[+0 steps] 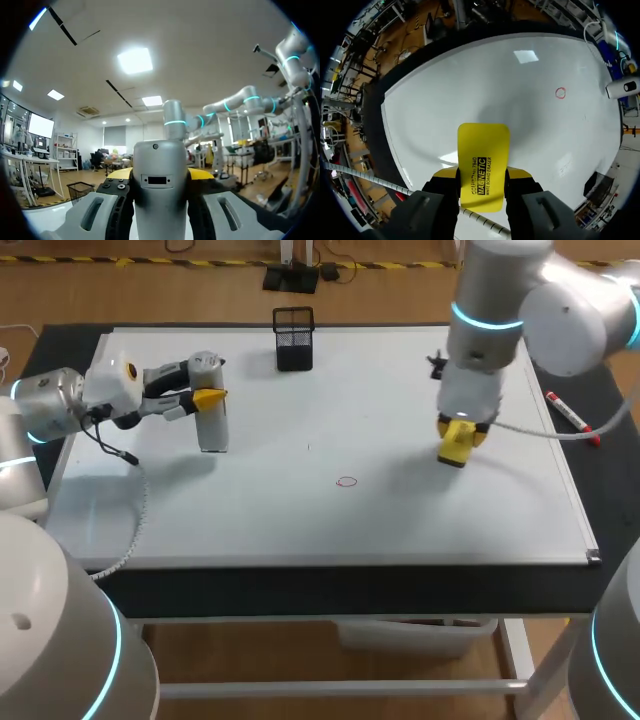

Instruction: Pick up the inspection probe, press it on each red-marked spot on the whiteboard one by one, put down the probe, pick up the eraser, and wipe off all the red marks.

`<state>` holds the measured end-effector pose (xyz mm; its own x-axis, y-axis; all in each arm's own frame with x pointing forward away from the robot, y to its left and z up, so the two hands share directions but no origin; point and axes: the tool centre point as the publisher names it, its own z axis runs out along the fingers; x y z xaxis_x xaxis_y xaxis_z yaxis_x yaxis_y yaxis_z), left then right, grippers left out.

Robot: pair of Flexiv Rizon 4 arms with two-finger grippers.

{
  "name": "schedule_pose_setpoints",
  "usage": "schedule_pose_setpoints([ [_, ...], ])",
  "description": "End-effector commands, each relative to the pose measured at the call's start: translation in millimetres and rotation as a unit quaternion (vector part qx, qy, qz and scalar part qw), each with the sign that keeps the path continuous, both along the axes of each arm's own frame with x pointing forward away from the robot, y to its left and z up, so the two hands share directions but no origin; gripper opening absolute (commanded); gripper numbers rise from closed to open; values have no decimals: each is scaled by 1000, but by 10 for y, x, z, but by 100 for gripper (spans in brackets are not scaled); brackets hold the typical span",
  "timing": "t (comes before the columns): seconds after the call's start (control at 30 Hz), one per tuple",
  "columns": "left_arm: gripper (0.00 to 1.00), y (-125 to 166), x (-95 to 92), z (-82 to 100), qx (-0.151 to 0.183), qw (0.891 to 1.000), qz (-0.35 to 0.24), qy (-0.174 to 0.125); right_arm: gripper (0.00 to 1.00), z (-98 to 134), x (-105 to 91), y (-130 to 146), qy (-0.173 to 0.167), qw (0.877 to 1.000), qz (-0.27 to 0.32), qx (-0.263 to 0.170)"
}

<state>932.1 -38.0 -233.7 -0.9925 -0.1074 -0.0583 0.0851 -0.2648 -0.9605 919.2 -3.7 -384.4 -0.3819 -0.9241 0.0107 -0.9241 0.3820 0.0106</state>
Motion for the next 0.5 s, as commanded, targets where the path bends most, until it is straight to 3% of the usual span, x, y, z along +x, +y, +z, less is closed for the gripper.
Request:
schedule_pose_setpoints([
  [0.03, 0, -4, -3, 6, 0, 1000, 1, -1, 0, 63, -105, 350, -6, 1000, 17, -18],
  [0.5, 0, -4, -3, 6, 0, 1000, 1, -1, 0, 110, -405, 1428, 2, 996, 73, -45],
])
